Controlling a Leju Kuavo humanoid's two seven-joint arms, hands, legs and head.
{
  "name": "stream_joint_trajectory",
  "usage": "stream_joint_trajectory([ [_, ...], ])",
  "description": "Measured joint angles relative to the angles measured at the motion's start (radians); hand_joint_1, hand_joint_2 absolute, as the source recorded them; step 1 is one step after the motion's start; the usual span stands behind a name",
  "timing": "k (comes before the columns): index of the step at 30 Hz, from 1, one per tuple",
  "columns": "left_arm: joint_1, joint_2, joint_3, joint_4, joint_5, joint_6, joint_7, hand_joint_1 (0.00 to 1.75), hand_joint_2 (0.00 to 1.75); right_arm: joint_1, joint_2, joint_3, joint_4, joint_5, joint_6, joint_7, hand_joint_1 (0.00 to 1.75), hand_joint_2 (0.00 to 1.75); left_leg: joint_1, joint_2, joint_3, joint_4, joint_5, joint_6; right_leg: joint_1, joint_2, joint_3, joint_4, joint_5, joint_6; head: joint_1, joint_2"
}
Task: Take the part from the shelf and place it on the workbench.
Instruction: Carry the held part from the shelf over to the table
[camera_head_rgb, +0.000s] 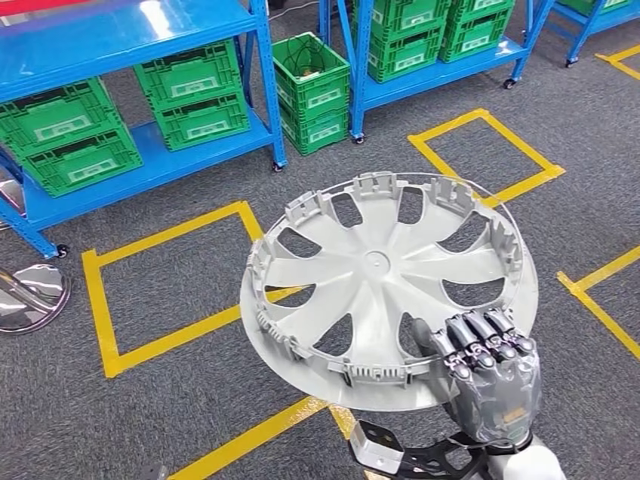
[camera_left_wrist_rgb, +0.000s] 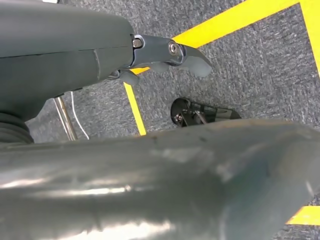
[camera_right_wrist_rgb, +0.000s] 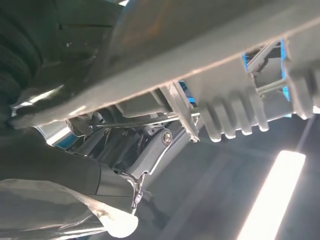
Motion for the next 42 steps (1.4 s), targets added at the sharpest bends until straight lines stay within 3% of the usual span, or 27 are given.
stream_joint_trajectory([
  [8, 0.0, 0.0, 0.001, 0.003, 0.001, -0.001, -0.003, 0.0, 0.0, 0.0, -0.008, 0.027, 0.005, 0.0, 0.0, 0.043, 1.75, 1.75, -0.001, 0.0, 0.0, -0.003, 0.004, 0.008, -0.001, 0.0, 0.006, -0.013, 0.008, 0.009, 0.0, 0.0],
  [12, 0.0, -0.001, 0.001, 0.003, 0.001, -0.001, -0.004, 0.0, 0.0, -0.001, -0.01, 0.033, 0.006, 0.0, 0.0, 0.048, 1.75, 1.75, 0.003, 0.005, 0.01, -0.027, 0.017, 0.024, -0.001, 0.003, 0.009, -0.024, 0.009, 0.022, 0.001, 0.0],
  [14, 0.0, -0.003, 0.001, 0.003, 0.001, -0.001, -0.006, 0.0, 0.0, -0.002, -0.014, 0.037, 0.006, 0.0, 0.0, 0.05, 1.75, 1.75, 0.008, 0.014, 0.021, -0.05, 0.028, 0.034, 0.0, 0.006, -0.012, 0.023, -0.026, 0.025, 0.003, 0.0],
  [16, 0.0, -0.003, 0.001, 0.003, 0.001, -0.002, -0.006, 0.0, 0.0, -0.004, -0.018, 0.04, 0.007, 0.0, 0.0, 0.052, 1.75, 1.75, 0.007, 0.023, 0.024, -0.057, 0.031, 0.038, 0.0, 0.007, -0.06, 0.128, -0.079, 0.028, 0.004, 0.0],
  [18, 0.0, -0.004, 0.001, 0.003, 0.0, -0.004, -0.006, 0.0, 0.0, -0.004, -0.023, 0.041, 0.009, 0.0, 0.0, 0.053, 1.75, 1.75, 0.007, 0.034, 0.025, -0.057, 0.03, 0.037, -0.001, 0.005, -0.087, 0.187, -0.089, 0.029, 0.004, 0.0],
  [20, -0.001, -0.004, 0.001, 0.003, -0.002, -0.006, -0.007, 0.0, 0.0, -0.004, -0.027, 0.041, 0.01, 0.0, 0.0, 0.052, 1.75, 1.75, 0.007, 0.047, 0.027, -0.057, 0.027, 0.034, 0.0, -0.005, -0.049, 0.113, -0.034, 0.026, 0.004, 0.0],
  [22, 0.0, -0.005, 0.001, 0.003, -0.003, -0.008, -0.008, 0.0, 0.0, -0.006, -0.028, 0.041, 0.01, 0.0, 0.0, 0.05, 1.75, 1.75, 0.004, 0.061, 0.031, -0.056, 0.023, 0.026, 0.008, -0.048, 0.011, -0.007, 0.01, 0.016, 0.005, 0.0],
  [24, 0.003, -0.006, 0.001, 0.004, -0.004, -0.008, -0.009, 0.0, 0.0, -0.007, -0.028, 0.041, 0.009, 0.0, -0.001, 0.046, 1.75, 1.75, -0.001, 0.079, 0.036, -0.058, 0.021, 0.017, 0.018, -0.074, 0.037, -0.059, 0.018, 0.002, 0.004, 0.0],
  [26, 0.004, -0.007, 0.001, 0.004, -0.006, -0.008, -0.009, 0.0, 0.0, -0.007, -0.028, 0.041, 0.009, 0.0, -0.001, 0.045, 1.75, 1.75, -0.004, 0.102, 0.043, -0.063, 0.02, 0.008, 0.018, -0.053, 0.04, -0.067, 0.024, -0.01, 0.003, 0.0],
  [28, 0.002, -0.006, 0.001, 0.004, -0.008, -0.008, -0.009, 0.0, 0.0, -0.006, -0.029, 0.04, 0.009, 0.0, -0.001, 0.044, 1.75, 1.75, -0.001, 0.079, 0.042, -0.044, -0.002, -0.002, 0.01, -0.029, 0.045, -0.078, 0.031, -0.021, 0.001, 0.0],
  [30, 0.002, -0.005, 0.001, 0.005, -0.01, -0.008, -0.009, 0.0, 0.0, -0.008, -0.029, 0.04, 0.01, 0.0, 0.0, 0.04, 1.75, 1.75, 0.006, 0.022, 0.008, 0.047, -0.059, -0.011, 0.003, -0.005, 0.049, -0.084, 0.037, -0.029, -0.002, 0.0],
  [31, 0.004, -0.005, 0.001, 0.006, -0.01, -0.008, -0.009, 0.0, 0.0, -0.009, -0.029, 0.04, 0.01, 0.0, 0.0, 0.039, 1.75, 1.75, 0.008, 0.005, -0.019, 0.111, -0.088, -0.014, 0.001, 0.008, 0.049, -0.084, 0.038, -0.031, -0.003, 0.0],
  [32, 0.005, -0.005, 0.001, 0.006, -0.011, -0.008, -0.009, 0.0, 0.0, -0.009, -0.028, 0.04, 0.01, 0.0, 0.0, 0.038, 1.75, 1.75, 0.011, -0.001, -0.043, 0.165, -0.106, -0.017, 0.0, 0.023, 0.049, -0.084, 0.038, -0.031, -0.003, 0.0],
  [33, 0.007, -0.005, 0.001, 0.007, -0.011, -0.008, -0.009, 0.0, 0.0, -0.008, -0.029, 0.04, 0.01, 0.0, 0.0, 0.037, 1.75, 1.75, 0.013, -0.003, -0.054, 0.19, -0.105, -0.019, 0.0, 0.038, 0.05, -0.084, 0.038, -0.031, -0.003, 0.0],
  [34, 0.007, -0.004, 0.001, 0.007, -0.012, -0.008, -0.009, 0.0, 0.0, -0.008, -0.029, 0.04, 0.01, 0.0, 0.0, 0.037, 1.75, 1.75, 0.016, -0.004, -0.05, 0.178, -0.085, -0.02, -0.001, 0.053, 0.051, -0.084, 0.038, -0.031, -0.003, 0.0],
  [35, 0.008, -0.004, 0.001, 0.007, -0.012, -0.008, -0.009, 0.0, 0.0, -0.008, -0.029, 0.04, 0.01, 0.0, 0.0, 0.037, 1.75, 1.75, 0.019, -0.01, -0.03, 0.131, -0.05, -0.022, -0.003, 0.069, 0.053, -0.084, 0.039, -0.03, -0.003, 0.0],
  [37, 0.008, -0.003, 0.001, 0.008, -0.012, -0.009, -0.009, 0.0, 0.0, -0.008, -0.029, 0.04, 0.01, 0.0, 0.0, 0.037, 1.75, 1.75, 0.03, -0.058, 0.025, 0.005, 0.013, -0.025, -0.005, 0.096, 0.053, -0.081, 0.039, -0.022, -0.003, 0.0],
  [39, 0.007, -0.003, 0.001, 0.01, -0.012, -0.009, -0.009, 0.0, 0.0, -0.009, -0.029, 0.04, 0.009, 0.0, 0.0, 0.036, 1.75, 1.75, 0.035, -0.102, 0.056, -0.066, 0.023, -0.025, -0.008, 0.12, 0.044, -0.079, 0.042, -0.009, -0.004, 0.0],
  [41, 0.005, -0.004, 0.001, 0.011, -0.012, -0.009, -0.009, 0.0, 0.0, -0.007, -0.029, 0.04, 0.009, 0.0, 0.0, 0.034, 1.75, 1.75, 0.033, -0.092, 0.062, -0.08, 0.018, -0.018, -0.012, 0.142, 0.034, -0.084, 0.05, 0.006, -0.004, 0.0],
  [42, 0.004, -0.004, 0.001, 0.011, -0.012, -0.009, -0.009, 0.0, 0.0, -0.005, -0.029, 0.04, 0.009, 0.0, -0.001, 0.034, 1.75, 1.75, 0.033, -0.08, 0.063, -0.083, 0.021, -0.011, -0.013, 0.137, 0.029, -0.084, 0.049, 0.012, -0.003, 0.0],
])
